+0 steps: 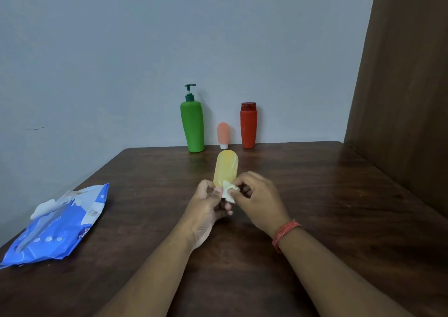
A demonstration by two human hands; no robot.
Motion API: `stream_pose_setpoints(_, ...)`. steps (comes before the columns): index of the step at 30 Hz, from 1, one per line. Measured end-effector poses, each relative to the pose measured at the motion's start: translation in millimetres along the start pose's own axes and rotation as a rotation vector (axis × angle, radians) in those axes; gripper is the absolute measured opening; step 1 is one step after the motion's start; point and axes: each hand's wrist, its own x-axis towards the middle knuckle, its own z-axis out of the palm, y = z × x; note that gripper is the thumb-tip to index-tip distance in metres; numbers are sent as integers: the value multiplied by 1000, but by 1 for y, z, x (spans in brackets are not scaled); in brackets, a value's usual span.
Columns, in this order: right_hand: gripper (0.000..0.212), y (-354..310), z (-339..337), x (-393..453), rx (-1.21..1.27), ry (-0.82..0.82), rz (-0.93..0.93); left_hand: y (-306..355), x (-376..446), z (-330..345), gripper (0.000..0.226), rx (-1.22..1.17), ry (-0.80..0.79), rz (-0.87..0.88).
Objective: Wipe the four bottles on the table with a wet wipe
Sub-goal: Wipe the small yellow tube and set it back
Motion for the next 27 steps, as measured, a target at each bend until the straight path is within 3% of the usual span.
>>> stream_pose_setpoints(2,6,0,1,1,-21,5,-8,1,-1,0,12,10,-8,0)
stream_pose_setpoints(5,8,3,-2,5,26,165,63,1,-3,2,10,92,-35,17)
stream_pose_setpoints(10,9,4,0,1,49,67,74,0,-3,2,9,137,-18,25)
stream_pose_setpoints(15,8,13,-15,13,171,385,303,-2,-5,5,15,413,-130,53)
stream_pose_setpoints(17,8,16,-18,11,204,324,280,-3,-5,5,15,432,-128,54)
stream_pose_setpoints(21,9,11,-10,4,143,34,214,-2,-3,0,12,272,-88,41)
stream_pose_setpoints(24,7,14,-9,11,161,209,252,-5,-2,-1,14,348,-122,55)
stream_pose_setpoints(27,6,21,-17,17,316,419,365,-8,0,-1,14,597,-195,80)
